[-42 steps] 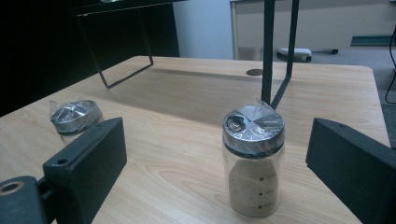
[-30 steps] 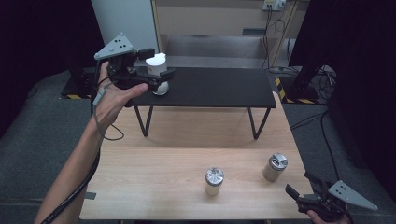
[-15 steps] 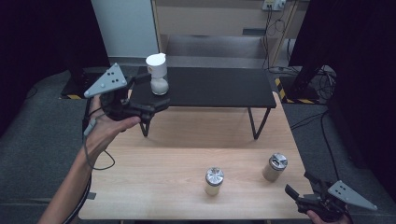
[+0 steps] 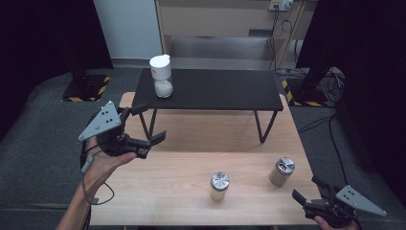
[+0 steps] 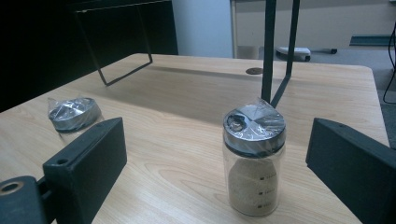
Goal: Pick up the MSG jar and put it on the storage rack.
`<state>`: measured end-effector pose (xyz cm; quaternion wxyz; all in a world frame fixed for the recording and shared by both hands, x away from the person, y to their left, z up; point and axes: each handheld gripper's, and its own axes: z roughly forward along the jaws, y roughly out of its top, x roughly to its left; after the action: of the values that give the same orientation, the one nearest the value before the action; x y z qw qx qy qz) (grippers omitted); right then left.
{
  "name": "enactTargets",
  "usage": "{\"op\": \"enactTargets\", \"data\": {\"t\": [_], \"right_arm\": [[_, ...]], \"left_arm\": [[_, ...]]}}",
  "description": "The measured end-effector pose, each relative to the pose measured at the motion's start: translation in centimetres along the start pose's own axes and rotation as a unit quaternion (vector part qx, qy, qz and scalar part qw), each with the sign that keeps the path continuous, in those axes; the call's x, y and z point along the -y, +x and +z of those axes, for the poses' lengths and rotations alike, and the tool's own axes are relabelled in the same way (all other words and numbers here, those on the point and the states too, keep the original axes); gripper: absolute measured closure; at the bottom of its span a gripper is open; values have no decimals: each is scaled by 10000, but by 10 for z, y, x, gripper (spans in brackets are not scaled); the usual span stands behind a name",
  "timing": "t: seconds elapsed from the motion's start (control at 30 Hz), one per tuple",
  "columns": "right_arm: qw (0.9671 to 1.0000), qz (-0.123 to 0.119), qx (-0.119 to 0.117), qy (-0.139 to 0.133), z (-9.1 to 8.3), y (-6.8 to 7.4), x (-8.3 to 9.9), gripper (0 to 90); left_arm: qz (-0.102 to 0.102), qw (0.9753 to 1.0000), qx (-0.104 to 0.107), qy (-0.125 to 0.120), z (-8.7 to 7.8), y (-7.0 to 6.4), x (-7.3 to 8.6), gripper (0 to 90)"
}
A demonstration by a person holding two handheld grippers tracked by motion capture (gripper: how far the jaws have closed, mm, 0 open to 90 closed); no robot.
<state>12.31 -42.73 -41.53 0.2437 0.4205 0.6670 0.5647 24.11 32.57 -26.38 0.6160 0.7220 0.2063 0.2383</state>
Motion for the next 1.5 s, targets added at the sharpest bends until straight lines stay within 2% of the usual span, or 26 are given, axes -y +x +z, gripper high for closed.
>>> {"op": "enactTargets", "data": {"t": [0.13,0.37,0.57,0.77,1.0,1.2,1.5], "right_arm": [[10000,-2,3,7,0,0,0,53],[10000,-2,15,14,0,1,0,53],[10000,-13,15,22,0,1,-1,53],[10000,-27,14,32,1,1,-1,53],[10000,-25,21,31,0,1,-1,53],[10000,-46,27,31,1,2,-1,53],[10000,-51,30,39,1,2,-1,53]], "left_arm": [[74,9999,-110,81,-9,-9,10,38],[28,9996,-284,87,-22,-23,34,38],[6,9986,-471,227,-30,-33,52,37],[-145,9980,-525,320,-37,-36,71,37],[-250,9964,-711,398,-47,-42,91,40],[-441,9949,-829,370,-54,-45,108,39],[-546,9936,-887,444,-59,-47,120,38]]}}
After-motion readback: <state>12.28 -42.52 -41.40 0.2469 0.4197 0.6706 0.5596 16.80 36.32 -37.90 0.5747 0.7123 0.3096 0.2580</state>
